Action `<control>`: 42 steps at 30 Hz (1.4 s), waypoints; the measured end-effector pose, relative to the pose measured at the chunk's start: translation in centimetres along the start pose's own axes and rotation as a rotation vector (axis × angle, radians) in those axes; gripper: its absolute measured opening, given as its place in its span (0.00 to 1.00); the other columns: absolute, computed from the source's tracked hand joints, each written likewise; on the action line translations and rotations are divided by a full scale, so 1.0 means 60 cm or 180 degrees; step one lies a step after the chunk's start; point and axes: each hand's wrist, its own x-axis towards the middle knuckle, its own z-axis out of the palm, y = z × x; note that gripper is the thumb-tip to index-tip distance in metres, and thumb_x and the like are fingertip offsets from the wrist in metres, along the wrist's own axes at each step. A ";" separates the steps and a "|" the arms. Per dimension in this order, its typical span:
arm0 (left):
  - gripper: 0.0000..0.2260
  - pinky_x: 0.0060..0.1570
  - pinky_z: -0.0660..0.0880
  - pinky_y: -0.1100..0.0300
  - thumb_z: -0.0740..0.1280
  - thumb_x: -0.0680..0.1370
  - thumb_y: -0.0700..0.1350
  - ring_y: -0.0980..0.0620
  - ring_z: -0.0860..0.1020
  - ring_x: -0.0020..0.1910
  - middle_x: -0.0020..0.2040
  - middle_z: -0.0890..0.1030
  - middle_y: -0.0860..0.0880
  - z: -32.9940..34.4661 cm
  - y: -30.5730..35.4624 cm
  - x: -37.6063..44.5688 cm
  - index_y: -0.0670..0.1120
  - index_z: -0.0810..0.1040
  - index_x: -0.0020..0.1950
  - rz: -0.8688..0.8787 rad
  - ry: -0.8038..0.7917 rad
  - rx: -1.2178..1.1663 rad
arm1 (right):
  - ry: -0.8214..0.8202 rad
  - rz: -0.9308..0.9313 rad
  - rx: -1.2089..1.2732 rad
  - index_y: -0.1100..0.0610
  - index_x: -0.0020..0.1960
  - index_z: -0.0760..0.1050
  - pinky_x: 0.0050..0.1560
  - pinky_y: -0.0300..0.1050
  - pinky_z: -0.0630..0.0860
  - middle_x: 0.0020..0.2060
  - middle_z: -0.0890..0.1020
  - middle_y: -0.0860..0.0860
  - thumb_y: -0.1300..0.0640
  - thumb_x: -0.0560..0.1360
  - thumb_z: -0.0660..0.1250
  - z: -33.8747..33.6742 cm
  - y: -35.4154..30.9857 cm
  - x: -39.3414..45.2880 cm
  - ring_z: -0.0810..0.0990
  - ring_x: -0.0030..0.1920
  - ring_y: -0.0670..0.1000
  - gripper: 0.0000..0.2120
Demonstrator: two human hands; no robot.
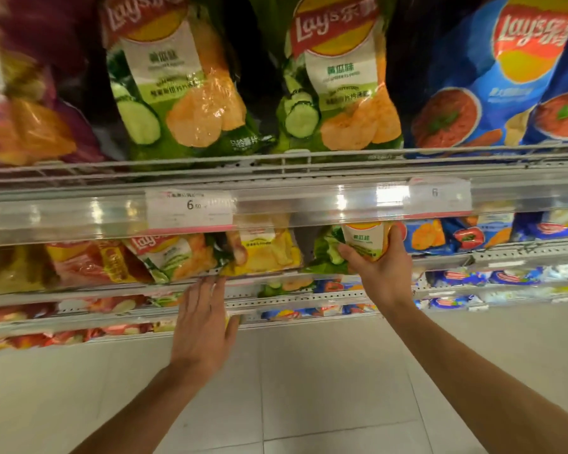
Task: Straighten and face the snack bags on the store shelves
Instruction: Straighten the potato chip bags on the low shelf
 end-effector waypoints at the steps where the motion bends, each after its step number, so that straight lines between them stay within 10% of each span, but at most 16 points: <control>1: 0.32 0.75 0.59 0.46 0.64 0.79 0.53 0.40 0.62 0.74 0.74 0.65 0.41 0.002 -0.001 0.001 0.42 0.59 0.79 0.0002 0.0007 0.0004 | -0.0011 0.0010 -0.0021 0.41 0.55 0.68 0.49 0.42 0.82 0.48 0.81 0.38 0.46 0.68 0.81 0.005 0.002 0.009 0.82 0.49 0.41 0.25; 14: 0.37 0.77 0.57 0.44 0.69 0.76 0.52 0.41 0.56 0.78 0.77 0.61 0.42 0.019 -0.006 0.002 0.42 0.57 0.80 -0.0013 -0.0151 -0.0190 | -0.0548 0.0390 -0.0115 0.47 0.58 0.69 0.42 0.29 0.76 0.46 0.79 0.38 0.47 0.68 0.80 0.036 0.036 0.066 0.81 0.51 0.46 0.25; 20: 0.40 0.78 0.54 0.49 0.69 0.77 0.55 0.45 0.46 0.80 0.80 0.52 0.46 0.012 -0.006 0.000 0.45 0.51 0.81 -0.0065 -0.0283 -0.0380 | -0.0714 0.0283 -0.0748 0.57 0.66 0.67 0.58 0.58 0.80 0.58 0.79 0.54 0.35 0.71 0.73 0.055 0.040 0.060 0.79 0.59 0.56 0.35; 27: 0.41 0.78 0.55 0.51 0.68 0.78 0.54 0.50 0.39 0.80 0.81 0.45 0.50 0.005 -0.005 -0.005 0.47 0.45 0.82 -0.0113 -0.0352 -0.0681 | -0.0449 -0.0005 -0.0914 0.57 0.73 0.66 0.61 0.50 0.75 0.62 0.76 0.55 0.38 0.75 0.70 0.041 0.045 0.010 0.73 0.61 0.52 0.34; 34: 0.22 0.69 0.68 0.54 0.68 0.78 0.40 0.51 0.68 0.70 0.70 0.71 0.48 -0.005 -0.019 -0.028 0.45 0.71 0.71 -0.0481 0.0979 -0.1569 | 0.0452 -0.0290 -0.0723 0.60 0.74 0.67 0.65 0.41 0.62 0.68 0.70 0.58 0.55 0.78 0.71 0.060 0.009 -0.090 0.66 0.68 0.55 0.27; 42: 0.24 0.59 0.68 0.71 0.73 0.75 0.37 0.67 0.72 0.56 0.58 0.72 0.50 -0.072 -0.097 0.016 0.50 0.62 0.62 -0.0874 0.1802 -0.2646 | -0.0369 -0.0283 -0.0555 0.59 0.74 0.67 0.65 0.46 0.70 0.65 0.72 0.53 0.52 0.77 0.73 0.163 -0.083 -0.097 0.68 0.67 0.52 0.29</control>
